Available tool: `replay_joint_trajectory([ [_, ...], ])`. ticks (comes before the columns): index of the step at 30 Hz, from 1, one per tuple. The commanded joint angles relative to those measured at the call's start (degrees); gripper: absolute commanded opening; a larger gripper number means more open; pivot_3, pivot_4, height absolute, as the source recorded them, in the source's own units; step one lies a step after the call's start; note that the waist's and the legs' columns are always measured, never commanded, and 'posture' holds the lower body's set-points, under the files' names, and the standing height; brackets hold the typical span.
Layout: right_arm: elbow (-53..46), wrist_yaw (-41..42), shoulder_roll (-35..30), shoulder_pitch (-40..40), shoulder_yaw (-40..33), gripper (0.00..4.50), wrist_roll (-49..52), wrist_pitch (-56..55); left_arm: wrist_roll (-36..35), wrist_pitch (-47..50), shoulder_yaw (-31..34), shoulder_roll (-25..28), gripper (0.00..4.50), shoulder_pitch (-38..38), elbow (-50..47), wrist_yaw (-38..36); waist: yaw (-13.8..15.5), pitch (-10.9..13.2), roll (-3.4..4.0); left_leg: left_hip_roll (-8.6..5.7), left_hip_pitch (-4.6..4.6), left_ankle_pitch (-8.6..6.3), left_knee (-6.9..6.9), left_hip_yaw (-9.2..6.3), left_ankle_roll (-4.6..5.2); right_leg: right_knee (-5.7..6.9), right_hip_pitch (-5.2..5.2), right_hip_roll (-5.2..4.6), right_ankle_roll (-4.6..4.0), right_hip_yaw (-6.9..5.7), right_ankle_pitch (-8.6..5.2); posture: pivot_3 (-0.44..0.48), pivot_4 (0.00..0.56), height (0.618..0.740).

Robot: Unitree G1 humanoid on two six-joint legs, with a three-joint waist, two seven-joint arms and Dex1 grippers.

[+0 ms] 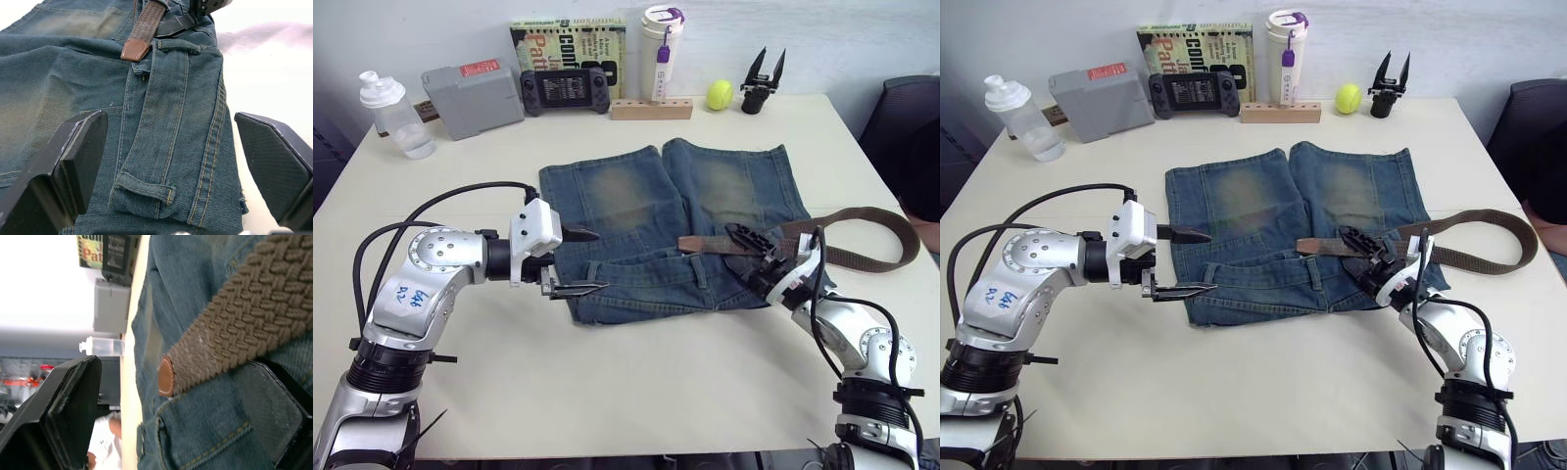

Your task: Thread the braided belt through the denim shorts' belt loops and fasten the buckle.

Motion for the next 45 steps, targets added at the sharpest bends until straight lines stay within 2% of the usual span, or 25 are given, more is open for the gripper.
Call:
replay_joint_trajectory([
  [1,1.4,3.0,2.3,-0.5,0.7,3.97,-3.6,-1.9,0.6,-0.7,0.3,0.7,4.50,-0.3,-1.8,0.3,-0.1,0.0,0.00,0.00,0.00,0.00,0.00,0.00,0.00,0.00,0.00,0.00,0.00,0.00,0.00,0.000,0.150,0.709],
  [2,1.8,3.5,2.6,-0.3,1.0,3.84,-4.5,-1.9,0.8,-0.8,0.2,0.8,4.50,-0.3,-1.7,0.3,-0.1,0.0,0.00,0.00,0.00,0.01,0.00,0.00,-0.01,0.00,0.00,0.00,0.00,0.00,0.00,0.000,0.150,0.709],
  [5,2.2,5.8,2.9,0.3,1.6,2.45,-7.0,-1.5,0.7,-0.5,0.3,0.7,4.50,0.1,-2.0,0.1,-0.3,0.0,0.00,0.00,-0.01,0.01,-0.03,0.02,-0.02,0.02,-0.03,0.00,0.00,0.01,0.00,0.000,0.150,0.709],
  [6,2.2,6.7,3.0,0.4,1.6,2.28,-7.7,-1.5,0.7,-0.4,0.4,0.6,4.50,0.2,-2.0,0.1,-0.4,0.0,0.00,0.00,-0.01,0.02,-0.03,0.02,-0.02,0.02,-0.03,0.00,0.00,0.02,0.00,0.000,0.150,0.709],
  [7,2.0,7.5,3.2,0.4,1.4,1.63,-8.1,-1.6,0.7,-0.5,0.4,0.5,4.50,0.3,-1.9,0.1,-0.4,0.0,0.00,0.00,-0.02,0.02,-0.04,0.03,-0.02,0.02,-0.05,0.00,0.00,0.02,0.00,0.000,0.150,0.709],
  [10,2.3,9.0,3.3,-0.4,0.5,0.31,-9.0,-2.1,1.0,-0.8,0.2,0.3,4.50,0.0,-1.1,0.0,-0.9,-0.1,-0.21,0.01,0.00,0.04,-0.06,0.02,-0.05,0.02,-0.04,0.01,0.00,0.02,0.00,0.000,0.150,0.709],
  [11,2.5,9.3,3.0,-0.7,0.1,0.03,-8.9,-2.2,1.1,-0.9,0.1,0.2,4.50,-0.1,-0.9,0.0,-1.0,-0.2,-0.28,0.01,0.00,0.04,-0.06,0.02,-0.04,0.02,-0.03,0.01,0.00,0.02,0.00,0.000,0.150,0.709],
  [17,4.2,14.0,-3.2,0.3,-4.9,0.03,-8.2,-1.1,1.6,-1.5,-0.6,-0.2,4.50,-0.3,-0.3,-0.4,-0.5,-0.2,-0.28,-0.03,-0.02,0.04,-0.06,0.02,-0.04,0.01,-0.03,-0.05,0.00,0.02,0.00,0.000,0.150,0.709],
  [20,7.1,21.3,-8.2,2.1,-7.4,0.03,-8.9,1.1,1.4,-1.5,-0.9,-0.2,4.50,0.0,-0.7,-0.4,0.2,-0.2,-0.27,-0.17,-0.09,0.06,-0.06,-0.01,0.07,-0.01,-0.05,-0.14,0.01,0.01,0.01,0.000,0.150,0.709],
  [27,9.1,38.6,-13.7,5.3,-5.3,0.03,-17.7,3.3,1.4,-1.5,-1.0,0.0,4.50,0.2,-0.9,-0.3,0.4,-0.2,-0.28,-0.18,-0.08,0.09,-0.13,0.00,0.13,-0.06,-0.07,-0.13,0.06,0.00,0.04,0.000,0.150,0.709],
  [31,8.1,42.8,-12.9,5.5,-3.1,0.03,-22.2,4.1,1.5,-1.4,-0.9,0.1,4.50,0.3,-1.1,-0.2,0.4,-0.2,-0.28,-0.18,-0.09,0.10,-0.14,0.00,0.12,-0.06,-0.09,-0.12,0.06,0.00,0.04,0.000,0.150,0.709],
  [34,7.5,43.0,-11.2,5.0,-1.7,0.03,-25.0,4.1,1.5,-1.2,-0.9,0.1,4.50,0.2,-1.4,0.0,0.4,-0.2,-0.28,-0.18,-0.09,0.10,-0.13,0.00,0.12,-0.06,-0.09,-0.13,0.07,0.00,0.04,0.000,0.150,0.709],
  [45,3.8,43.4,-8.5,4.1,-2.4,0.03,-19.9,14.0,1.7,-1.2,-0.6,0.2,4.50,0.7,-1.9,0.8,0.3,-0.2,-0.28,-0.09,-0.09,0.14,-0.16,0.00,0.06,-0.03,-0.12,-0.07,0.04,-0.01,0.03,0.000,0.150,0.709],
])
